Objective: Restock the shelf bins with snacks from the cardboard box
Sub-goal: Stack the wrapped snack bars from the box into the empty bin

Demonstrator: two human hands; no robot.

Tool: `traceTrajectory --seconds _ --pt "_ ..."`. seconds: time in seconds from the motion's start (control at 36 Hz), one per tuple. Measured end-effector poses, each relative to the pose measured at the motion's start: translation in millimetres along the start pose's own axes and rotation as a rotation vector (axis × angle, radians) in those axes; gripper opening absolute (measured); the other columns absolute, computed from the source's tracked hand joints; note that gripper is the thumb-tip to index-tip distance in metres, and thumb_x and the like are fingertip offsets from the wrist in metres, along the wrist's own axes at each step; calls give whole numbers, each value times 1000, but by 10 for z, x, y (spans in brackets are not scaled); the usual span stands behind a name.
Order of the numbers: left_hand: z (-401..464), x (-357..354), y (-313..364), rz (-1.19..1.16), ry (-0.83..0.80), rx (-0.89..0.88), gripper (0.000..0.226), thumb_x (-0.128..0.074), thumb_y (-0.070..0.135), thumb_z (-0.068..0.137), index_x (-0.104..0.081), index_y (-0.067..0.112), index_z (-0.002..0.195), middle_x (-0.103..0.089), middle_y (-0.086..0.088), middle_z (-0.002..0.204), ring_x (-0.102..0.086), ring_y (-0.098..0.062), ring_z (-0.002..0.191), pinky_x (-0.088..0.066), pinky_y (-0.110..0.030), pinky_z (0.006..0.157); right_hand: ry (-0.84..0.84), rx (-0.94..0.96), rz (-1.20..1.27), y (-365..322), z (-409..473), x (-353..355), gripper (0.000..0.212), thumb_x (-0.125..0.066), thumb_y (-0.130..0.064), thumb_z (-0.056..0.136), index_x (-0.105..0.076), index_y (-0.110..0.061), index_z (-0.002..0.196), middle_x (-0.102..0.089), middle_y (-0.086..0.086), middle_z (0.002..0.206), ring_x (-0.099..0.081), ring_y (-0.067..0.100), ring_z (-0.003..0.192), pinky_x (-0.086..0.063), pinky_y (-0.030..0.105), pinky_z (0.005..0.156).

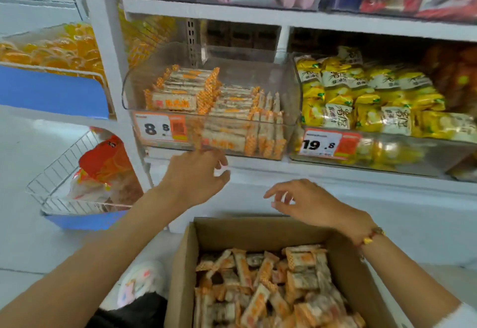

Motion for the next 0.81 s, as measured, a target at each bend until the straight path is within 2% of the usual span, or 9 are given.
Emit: traceTrajectory --seconds 0.14,0.28,0.39,0.47,0.56,0.67,0.72,0.75,0.81 --pt "-48 -716 237 -20 -174 15 25 -43 42 96 -57 34 115 -61 19 114 -58 -9 102 -41 -27 77 -96 -283 48 887 -329 -588 29 -50 -28 99 -60 -22 125 -58 -5 129 -54 15 119 -44 28 99" --pt "-226 -1493 280 -96 -235 25 23 -45 31 97 -58 31 117 -61 14 114 -59 -11 105 -45 -25 77 -105 -450 -9 1487 -684 -1202 32 -45 -22 97 -55 -28 128 -57 -2 127 -57 17 111 -49 32 88" --pt "-417 -2029 292 -289 -104 127 23 -50 31 96 -59 30 117 -59 16 117 -56 -4 106 -49 -26 81 -51 -367 -100 1571 -766 -1594 43 -45 -18 97 -42 -21 140 -54 5 124 -55 22 109 -47 30 74" --pt "-601 -2382 244 -283 -120 155 25 -46 32 99 -58 29 121 -57 11 121 -53 -8 109 -45 -24 79 -62 -227 -158 1525 -703 -1830 43 -44 -26 99 -41 -21 142 -50 6 134 -49 24 119 -47 33 85" --pt "-746 -2675 48 -161 -281 77 32 -40 36 100 -56 30 128 -51 5 139 -49 -15 124 -45 -28 88 -147 -113 -182 1431 -549 -2018 44 -40 -31 100 -38 -20 143 -42 6 145 -41 27 130 -42 39 98" --pt "-821 -2923 -276 -137 -657 -5 80 -14 84 77 -51 39 133 -35 14 150 -25 -12 142 -37 -32 106 -267 -12 -211 1290 -246 -2279 55 -38 -44 101 -31 -17 148 -31 5 154 -22 27 143 -24 44 113" --pt "-840 -2987 -360 -135 -737 58 68 -19 79 83 -61 41 119 -48 17 134 -44 -14 130 -43 -30 97 -320 40 -211 1255 -131 -2412 64 -39 -51 98 -23 -21 151 -22 4 158 -17 26 145 -15 47 117" --pt "-837 -2992 -380 -131 -738 117 56 -27 72 88 -67 36 102 -58 15 116 -57 -15 113 -47 -28 82 -360 58 -204 1248 -101 -2476 67 -40 -53 97 -19 -23 153 -17 3 160 -13 25 147 -11 47 118" --pt "-831 -3010 -421 -109 -685 186 49 -37 60 94 -60 24 71 -66 6 82 -64 -16 78 -46 -29 62 -434 84 -222 1273 -99 -2601 70 -42 -53 97 -13 -24 154 -8 2 162 -5 24 148 -8 48 119"
Point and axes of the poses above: each hand's wrist, its own z-axis towards the middle knuckle, its own x-axis out of the back of the hand, y = z × x, the point moved 1 cm from there along z, towards the middle knuckle
